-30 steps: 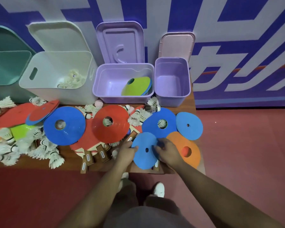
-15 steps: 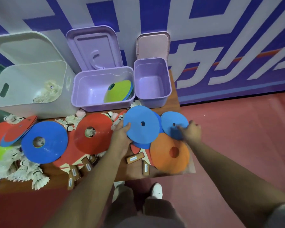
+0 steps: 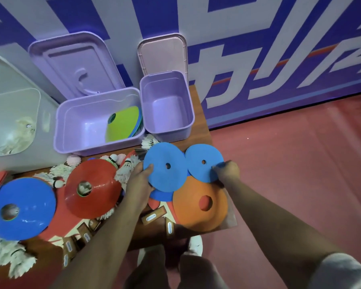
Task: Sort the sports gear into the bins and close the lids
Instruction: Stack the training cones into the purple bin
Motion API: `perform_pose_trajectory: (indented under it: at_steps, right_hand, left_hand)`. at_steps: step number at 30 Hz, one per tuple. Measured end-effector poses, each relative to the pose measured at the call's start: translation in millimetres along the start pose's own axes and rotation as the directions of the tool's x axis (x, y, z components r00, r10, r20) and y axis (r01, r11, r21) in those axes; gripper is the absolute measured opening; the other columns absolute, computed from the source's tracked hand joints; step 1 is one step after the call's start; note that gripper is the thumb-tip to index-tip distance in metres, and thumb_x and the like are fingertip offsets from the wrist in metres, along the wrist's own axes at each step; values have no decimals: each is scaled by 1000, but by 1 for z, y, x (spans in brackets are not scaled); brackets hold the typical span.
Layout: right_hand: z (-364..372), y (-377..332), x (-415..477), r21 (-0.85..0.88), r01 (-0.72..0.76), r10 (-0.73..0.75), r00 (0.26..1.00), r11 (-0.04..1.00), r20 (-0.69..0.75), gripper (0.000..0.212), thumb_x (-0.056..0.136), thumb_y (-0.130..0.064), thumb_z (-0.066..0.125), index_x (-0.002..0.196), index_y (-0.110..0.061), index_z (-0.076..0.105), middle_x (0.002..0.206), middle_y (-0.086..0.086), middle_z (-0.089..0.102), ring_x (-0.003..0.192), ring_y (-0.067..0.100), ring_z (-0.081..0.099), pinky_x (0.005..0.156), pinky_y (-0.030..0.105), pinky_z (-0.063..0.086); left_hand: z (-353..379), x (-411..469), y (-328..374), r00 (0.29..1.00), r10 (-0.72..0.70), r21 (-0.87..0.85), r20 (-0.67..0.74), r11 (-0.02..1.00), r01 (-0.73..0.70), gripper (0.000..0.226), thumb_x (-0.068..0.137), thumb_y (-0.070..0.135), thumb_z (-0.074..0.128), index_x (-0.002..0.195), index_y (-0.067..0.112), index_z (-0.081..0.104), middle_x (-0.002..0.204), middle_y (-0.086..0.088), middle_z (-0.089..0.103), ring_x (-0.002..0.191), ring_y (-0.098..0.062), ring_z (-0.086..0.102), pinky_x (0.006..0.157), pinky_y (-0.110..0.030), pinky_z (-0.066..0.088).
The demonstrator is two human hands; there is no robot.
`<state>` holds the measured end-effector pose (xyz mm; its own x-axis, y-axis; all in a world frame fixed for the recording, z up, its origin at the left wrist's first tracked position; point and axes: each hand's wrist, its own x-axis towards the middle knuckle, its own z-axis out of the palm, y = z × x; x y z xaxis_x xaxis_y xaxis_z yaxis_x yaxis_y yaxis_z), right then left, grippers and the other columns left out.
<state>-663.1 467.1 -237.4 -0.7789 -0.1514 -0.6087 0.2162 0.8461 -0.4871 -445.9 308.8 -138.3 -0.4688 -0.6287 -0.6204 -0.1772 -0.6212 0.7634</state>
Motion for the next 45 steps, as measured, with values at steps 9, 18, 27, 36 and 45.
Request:
perform_pose_trajectory:
  at_steps: [9, 18, 27, 36, 45]
  right_hand:
    - [-39, -44, -52, 606, 249, -243, 965, 756, -93, 21, 88, 0, 56, 83, -13, 41, 75, 2, 43, 68, 13, 40, 59, 28, 33]
    - [-72, -92, -123, 813, 82, -390, 902, 576, 185, 12, 87, -1, 59, 90, -11, 53, 83, 9, 61, 73, 22, 58, 57, 30, 44]
    - [29, -175, -168, 665, 241, -440, 886, 707, 146, 16, 87, -8, 58, 99, -18, 55, 100, 8, 65, 85, 21, 63, 72, 34, 50]
    - [122, -275, -184, 366, 382, -483, 841, 849, 243, 44, 82, -6, 60, 125, -10, 53, 106, 10, 65, 98, 31, 64, 85, 45, 54]
    - [208, -331, -173, -60, 479, -446, 849, 876, 283, 39, 76, -12, 67, 106, 10, 57, 91, 21, 63, 94, 34, 58, 66, 33, 38]
  left_hand:
    - [9, 3, 17, 998, 32, 17, -47, 999, -32, 20, 99, 17, 51, 115, 23, 61, 118, -6, 68, 107, -29, 65, 88, -53, 53]
    - [-8, -10, 65, 983, 119, 83, -141, 991, -108, 19, 100, 16, 47, 114, 23, 58, 114, -11, 65, 90, -31, 65, 65, -43, 56]
    - [-63, -8, 119, 984, 108, -210, -142, 968, -136, 43, 94, 22, 51, 132, 2, 47, 129, -17, 59, 114, -35, 60, 86, -45, 54]
    - [-154, 46, 176, 965, 183, 14, -186, 983, -184, 58, 55, 10, 61, 109, -9, 50, 115, -33, 59, 103, -48, 61, 89, -60, 48]
    - [-208, 115, 207, 817, 488, 630, -309, 748, -209, 43, 77, -2, 54, 119, 10, 54, 110, -10, 64, 96, -27, 60, 79, -26, 43]
